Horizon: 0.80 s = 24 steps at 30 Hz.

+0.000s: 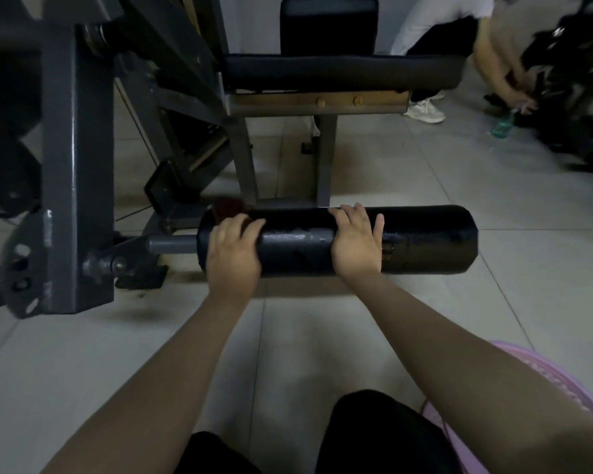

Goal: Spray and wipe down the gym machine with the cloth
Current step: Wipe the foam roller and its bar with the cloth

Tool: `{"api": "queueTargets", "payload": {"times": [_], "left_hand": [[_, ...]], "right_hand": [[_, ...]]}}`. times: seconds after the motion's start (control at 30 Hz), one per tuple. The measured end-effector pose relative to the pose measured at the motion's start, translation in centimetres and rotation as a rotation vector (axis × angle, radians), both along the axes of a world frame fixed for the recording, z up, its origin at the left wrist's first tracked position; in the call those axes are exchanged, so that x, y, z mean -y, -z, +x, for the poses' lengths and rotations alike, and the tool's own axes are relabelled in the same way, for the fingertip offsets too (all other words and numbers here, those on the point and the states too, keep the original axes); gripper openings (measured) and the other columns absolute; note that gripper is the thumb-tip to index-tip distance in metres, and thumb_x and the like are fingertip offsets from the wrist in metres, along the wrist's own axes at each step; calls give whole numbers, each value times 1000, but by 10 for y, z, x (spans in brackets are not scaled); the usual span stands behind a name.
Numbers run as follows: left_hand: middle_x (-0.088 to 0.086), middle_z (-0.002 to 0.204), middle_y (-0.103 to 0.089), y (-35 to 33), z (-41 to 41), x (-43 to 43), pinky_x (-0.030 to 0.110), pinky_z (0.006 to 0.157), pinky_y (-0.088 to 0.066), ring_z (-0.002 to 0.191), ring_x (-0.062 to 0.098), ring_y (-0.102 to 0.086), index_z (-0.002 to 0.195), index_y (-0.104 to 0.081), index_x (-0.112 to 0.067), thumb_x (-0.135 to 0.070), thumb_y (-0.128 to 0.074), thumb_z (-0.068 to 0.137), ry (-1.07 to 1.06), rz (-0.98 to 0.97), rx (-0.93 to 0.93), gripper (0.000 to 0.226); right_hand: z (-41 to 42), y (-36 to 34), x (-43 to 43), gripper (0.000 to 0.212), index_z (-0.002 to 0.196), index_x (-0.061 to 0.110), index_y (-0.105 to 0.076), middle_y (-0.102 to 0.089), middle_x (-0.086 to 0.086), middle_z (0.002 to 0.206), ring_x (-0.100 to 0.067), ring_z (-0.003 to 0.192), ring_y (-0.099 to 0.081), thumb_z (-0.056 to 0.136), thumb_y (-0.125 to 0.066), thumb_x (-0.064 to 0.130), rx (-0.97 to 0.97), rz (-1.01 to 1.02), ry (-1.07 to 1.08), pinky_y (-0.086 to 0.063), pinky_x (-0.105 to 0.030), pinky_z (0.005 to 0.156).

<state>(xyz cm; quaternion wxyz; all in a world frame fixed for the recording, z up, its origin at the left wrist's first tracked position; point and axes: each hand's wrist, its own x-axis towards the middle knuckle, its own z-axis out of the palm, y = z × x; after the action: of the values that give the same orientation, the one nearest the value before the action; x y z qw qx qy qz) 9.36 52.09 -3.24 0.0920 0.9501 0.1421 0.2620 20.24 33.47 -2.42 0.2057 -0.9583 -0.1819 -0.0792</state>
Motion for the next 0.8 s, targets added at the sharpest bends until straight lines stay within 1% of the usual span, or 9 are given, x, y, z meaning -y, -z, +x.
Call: {"api": "queueTargets", "payload": {"times": [0.17, 0.27, 0.33, 0.37, 0.47, 0.57, 0.63, 0.7, 0.8], "left_hand": [[9, 145, -50, -8, -8, -9, 47, 116, -34, 138, 30, -39, 142, -54, -19, -11, -51, 97, -17, -230, -2, 45], [-4, 143, -47, -40, -7, 12, 22, 108, -36, 130, 14, -42, 142, -52, -28, -19, -47, 105, 40, -602, 82, 38], [-7, 138, -43, -52, -5, 22, 3, 88, -36, 119, 8, -44, 137, -54, -31, -23, -46, 106, 87, -801, 135, 32], [-5, 138, -42, -56, -8, 28, 4, 84, -38, 116, 9, -46, 132, -56, -32, -24, -46, 106, 109, -885, 165, 28], [-2, 133, -41, -56, -13, 40, 22, 86, -45, 108, 9, -53, 123, -59, -33, -29, -46, 106, 165, -1018, 210, 21], [-5, 122, -57, -48, -20, 35, 17, 81, -45, 116, 14, -57, 125, -58, -29, -26, -43, 107, 143, -887, 224, 24], [-8, 126, -58, -44, -22, 27, 25, 95, -46, 124, 14, -53, 130, -57, -35, -32, -43, 105, 138, -891, 204, 28], [-7, 140, -52, -37, -20, 15, 44, 116, -32, 135, 17, -43, 131, -55, -44, -44, -40, 100, 105, -955, 178, 35], [-5, 154, -37, -17, -16, 0, 46, 120, -13, 145, 23, -25, 138, -51, -38, -37, -40, 105, -222, -913, 194, 36]], "right_hand": [[-4, -23, -17, 73, 151, 25, -35, -24, 1, 163, -23, 155, 0, 87, -47, -7, -180, -37, 95, 1, -53, 123], [-19, -35, -26, 72, 156, 20, -31, -20, -7, 165, -27, 154, -7, 91, -56, 1, -199, 3, 20, -11, -44, 125], [-40, -37, -36, 55, 153, 17, -37, -30, -10, 160, -25, 148, -26, 101, -53, 15, -164, 336, -103, -21, -33, 121], [-57, -39, -40, 50, 153, 19, -39, -35, -9, 157, -23, 144, -35, 104, -49, 23, -222, 542, -151, -27, -31, 119], [-90, -49, -59, 44, 149, 27, -44, -48, -5, 147, -18, 131, -51, 105, -47, 34, -625, 1013, -224, -45, -39, 111], [-104, -59, -81, 30, 131, 22, -61, -66, -5, 124, -19, 116, -62, 105, -48, 22, -800, 1140, -117, -50, -39, 104], [-101, -64, -93, 28, 123, 18, -68, -70, -5, 117, -20, 113, -64, 103, -49, 13, -677, 1001, -25, -51, -37, 103], [-89, -65, -98, 29, 114, 13, -72, -70, -7, 114, -21, 110, -64, 98, -49, 4, -485, 847, -13, -49, -32, 103], [-68, -51, -75, 33, 104, 10, -74, -66, -14, 111, -28, 105, -59, 86, -50, -4, -74, 626, 58, -40, -23, 97]]}}
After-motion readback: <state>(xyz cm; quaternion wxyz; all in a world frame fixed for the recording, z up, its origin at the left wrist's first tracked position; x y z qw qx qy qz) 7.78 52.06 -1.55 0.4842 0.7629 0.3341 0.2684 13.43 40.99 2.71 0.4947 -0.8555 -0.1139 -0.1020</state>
